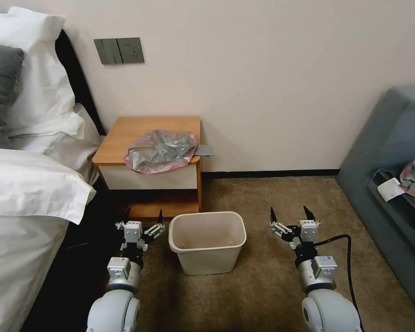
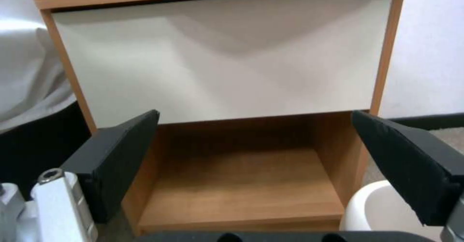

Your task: Pick up the garbage bag from the table and place it over the trash can.

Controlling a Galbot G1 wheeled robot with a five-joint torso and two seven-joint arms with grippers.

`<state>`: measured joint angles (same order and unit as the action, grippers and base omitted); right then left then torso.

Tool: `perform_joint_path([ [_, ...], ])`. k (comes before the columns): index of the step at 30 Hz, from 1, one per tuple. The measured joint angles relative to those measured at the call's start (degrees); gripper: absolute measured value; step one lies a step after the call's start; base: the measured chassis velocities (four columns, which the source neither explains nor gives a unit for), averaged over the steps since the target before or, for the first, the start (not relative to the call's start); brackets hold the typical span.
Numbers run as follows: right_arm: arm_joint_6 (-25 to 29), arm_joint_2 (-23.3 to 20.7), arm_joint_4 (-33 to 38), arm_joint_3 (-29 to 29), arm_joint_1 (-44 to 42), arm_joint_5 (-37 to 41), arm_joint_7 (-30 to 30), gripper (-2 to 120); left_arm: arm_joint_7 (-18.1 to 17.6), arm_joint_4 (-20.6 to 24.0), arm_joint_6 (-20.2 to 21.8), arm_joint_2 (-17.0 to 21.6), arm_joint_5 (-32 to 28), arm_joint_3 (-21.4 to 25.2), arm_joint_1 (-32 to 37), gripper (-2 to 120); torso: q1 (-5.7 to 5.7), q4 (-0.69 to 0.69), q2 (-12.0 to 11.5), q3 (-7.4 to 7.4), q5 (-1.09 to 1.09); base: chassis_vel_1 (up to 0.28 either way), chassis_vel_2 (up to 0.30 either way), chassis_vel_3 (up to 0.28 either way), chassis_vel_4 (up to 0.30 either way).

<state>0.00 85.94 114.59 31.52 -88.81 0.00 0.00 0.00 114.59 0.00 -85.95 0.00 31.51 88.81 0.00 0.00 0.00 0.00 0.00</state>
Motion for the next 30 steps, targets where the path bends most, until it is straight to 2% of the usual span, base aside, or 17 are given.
perform_joint_path([
  [30,0.0,0.01,0.0,0.0,0.0,0.0,0.0,100,0.0,0.0,0.0,0.0,0.0,0.0,0.0,99,0.0,0.0,0.0,0.0,0.0,0.0,0.0,0.0,0.0],
])
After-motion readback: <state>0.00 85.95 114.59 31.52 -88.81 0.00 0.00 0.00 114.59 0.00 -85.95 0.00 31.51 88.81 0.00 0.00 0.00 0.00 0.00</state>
